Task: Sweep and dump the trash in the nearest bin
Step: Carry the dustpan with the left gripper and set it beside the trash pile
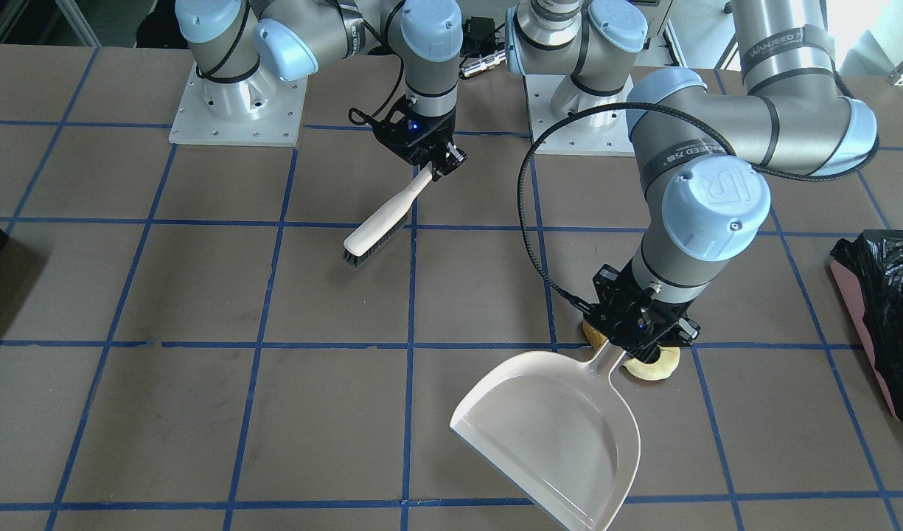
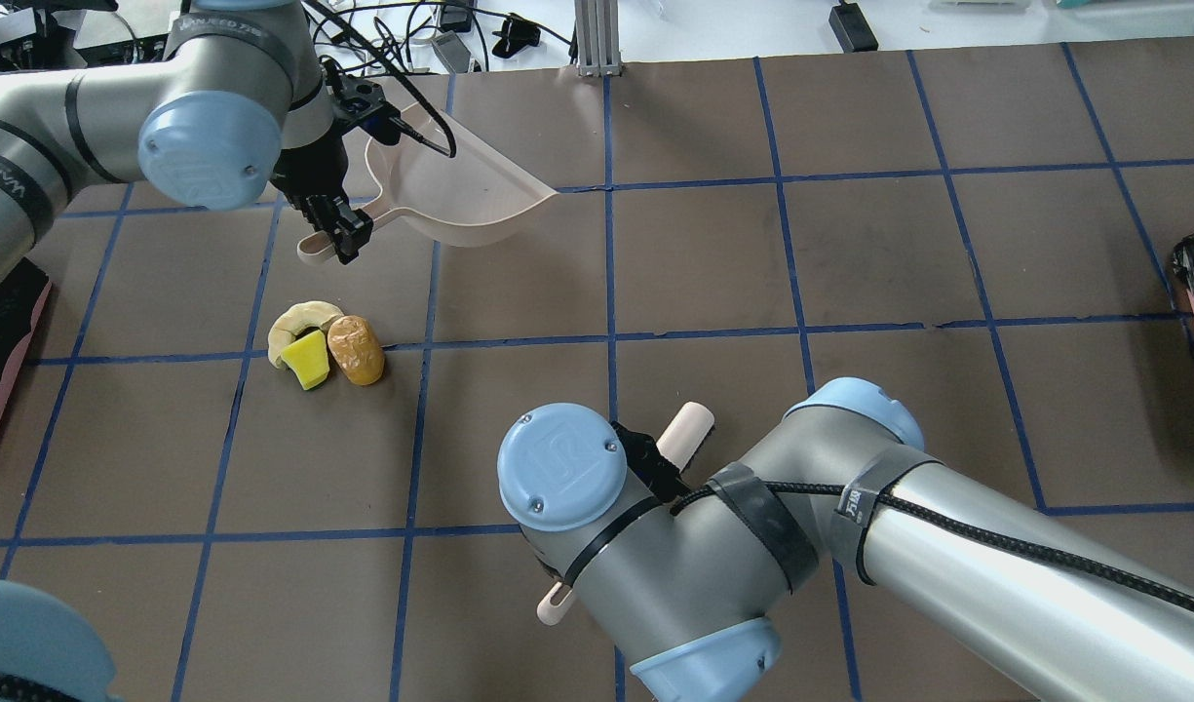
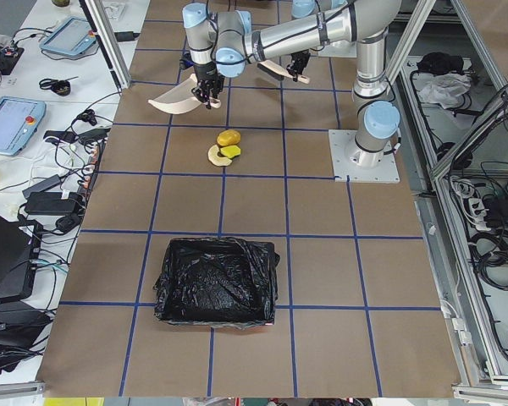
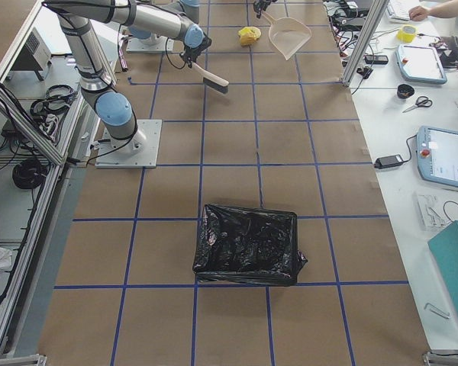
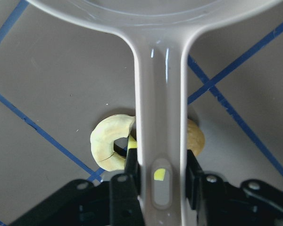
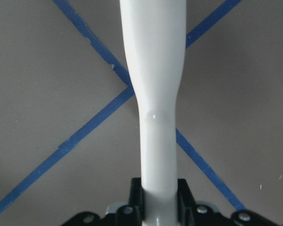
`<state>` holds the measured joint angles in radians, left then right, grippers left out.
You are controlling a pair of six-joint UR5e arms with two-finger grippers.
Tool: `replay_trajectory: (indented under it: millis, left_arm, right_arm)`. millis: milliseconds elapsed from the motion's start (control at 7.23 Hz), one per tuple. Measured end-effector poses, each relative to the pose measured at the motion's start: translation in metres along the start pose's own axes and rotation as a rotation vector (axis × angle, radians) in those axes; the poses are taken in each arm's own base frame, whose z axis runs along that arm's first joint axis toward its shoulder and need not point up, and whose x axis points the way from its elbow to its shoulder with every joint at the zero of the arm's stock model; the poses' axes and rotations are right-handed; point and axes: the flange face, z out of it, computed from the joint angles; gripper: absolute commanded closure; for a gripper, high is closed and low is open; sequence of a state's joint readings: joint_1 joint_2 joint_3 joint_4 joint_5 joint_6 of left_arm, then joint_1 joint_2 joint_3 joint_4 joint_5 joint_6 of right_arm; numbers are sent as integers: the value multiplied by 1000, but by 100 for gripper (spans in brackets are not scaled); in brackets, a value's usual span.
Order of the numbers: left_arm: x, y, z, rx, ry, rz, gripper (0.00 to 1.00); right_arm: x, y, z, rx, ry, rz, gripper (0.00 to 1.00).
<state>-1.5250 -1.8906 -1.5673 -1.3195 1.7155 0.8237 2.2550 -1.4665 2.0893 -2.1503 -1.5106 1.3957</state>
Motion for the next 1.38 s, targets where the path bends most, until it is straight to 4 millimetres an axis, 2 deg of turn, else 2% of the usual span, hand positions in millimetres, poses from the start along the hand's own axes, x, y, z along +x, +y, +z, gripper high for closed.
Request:
replay_trajectory:
  millis: [415, 691, 1106, 1382]
  left_arm:
    - [-64, 67, 4, 7, 12, 209, 100]
    - [-122, 135, 16, 15, 20, 323, 100]
    - [-195, 233, 37, 25, -30, 517, 100]
    - [-230, 275, 57, 24, -90, 669, 100]
  right_arm:
    - [0, 0, -1, -2, 0, 8, 100]
    - [-2, 0, -3, -2, -6, 20, 100]
    - [-2, 1, -3, -1, -5, 24, 100]
    - [-2, 0, -3, 1, -3, 25, 100]
